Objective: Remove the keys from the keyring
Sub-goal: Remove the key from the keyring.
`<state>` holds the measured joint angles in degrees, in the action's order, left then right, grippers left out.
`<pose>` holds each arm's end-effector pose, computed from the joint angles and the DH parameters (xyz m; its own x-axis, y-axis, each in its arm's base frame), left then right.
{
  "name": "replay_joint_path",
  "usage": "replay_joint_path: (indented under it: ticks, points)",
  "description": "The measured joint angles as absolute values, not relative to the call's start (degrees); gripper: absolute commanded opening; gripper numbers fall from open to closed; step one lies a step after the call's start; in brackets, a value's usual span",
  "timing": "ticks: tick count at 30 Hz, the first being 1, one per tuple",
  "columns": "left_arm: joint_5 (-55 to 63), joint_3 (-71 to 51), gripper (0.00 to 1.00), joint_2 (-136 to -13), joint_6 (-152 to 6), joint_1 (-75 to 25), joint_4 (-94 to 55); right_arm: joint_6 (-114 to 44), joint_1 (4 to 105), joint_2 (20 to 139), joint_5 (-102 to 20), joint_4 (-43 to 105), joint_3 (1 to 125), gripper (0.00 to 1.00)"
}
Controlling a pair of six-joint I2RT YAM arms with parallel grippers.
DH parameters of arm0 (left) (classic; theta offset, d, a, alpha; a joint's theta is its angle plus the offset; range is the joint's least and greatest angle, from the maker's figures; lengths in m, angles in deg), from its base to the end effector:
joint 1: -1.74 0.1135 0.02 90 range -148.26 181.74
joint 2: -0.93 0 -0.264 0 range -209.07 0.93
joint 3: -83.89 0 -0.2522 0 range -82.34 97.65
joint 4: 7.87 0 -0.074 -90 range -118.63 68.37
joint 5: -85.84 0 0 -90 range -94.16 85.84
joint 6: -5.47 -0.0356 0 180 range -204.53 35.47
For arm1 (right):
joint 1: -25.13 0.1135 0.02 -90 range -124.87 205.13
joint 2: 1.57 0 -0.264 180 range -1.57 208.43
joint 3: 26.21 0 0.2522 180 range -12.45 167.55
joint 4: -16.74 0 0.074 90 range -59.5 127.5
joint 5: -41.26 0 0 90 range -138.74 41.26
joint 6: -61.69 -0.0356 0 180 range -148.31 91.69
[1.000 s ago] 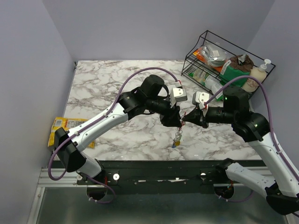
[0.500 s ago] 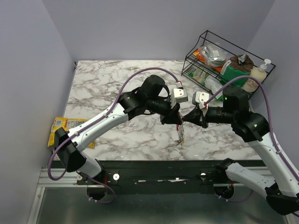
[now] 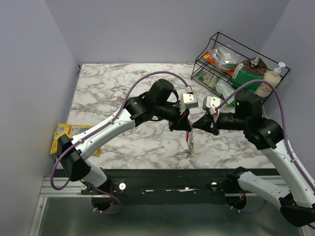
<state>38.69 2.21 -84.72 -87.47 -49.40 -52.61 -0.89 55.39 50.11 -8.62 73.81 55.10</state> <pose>0.1887 -0.2728 0.3789 -0.2849 0.4135 -0.8648 0.9483 -0.0100 -0.3172 0.1313 0.1031 0.3987 0.0516 -0.3776 -0.9245 -0.9638 0.2235 -0.1451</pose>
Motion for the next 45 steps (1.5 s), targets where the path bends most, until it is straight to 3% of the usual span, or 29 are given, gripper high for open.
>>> replay_joint_path:
  ticks: [45]
  points:
    - [37.84,2.19,0.0,-82.64,-87.89,-47.84,-54.34,3.79,55.02,45.5,-11.86,72.13,47.1,0.01]
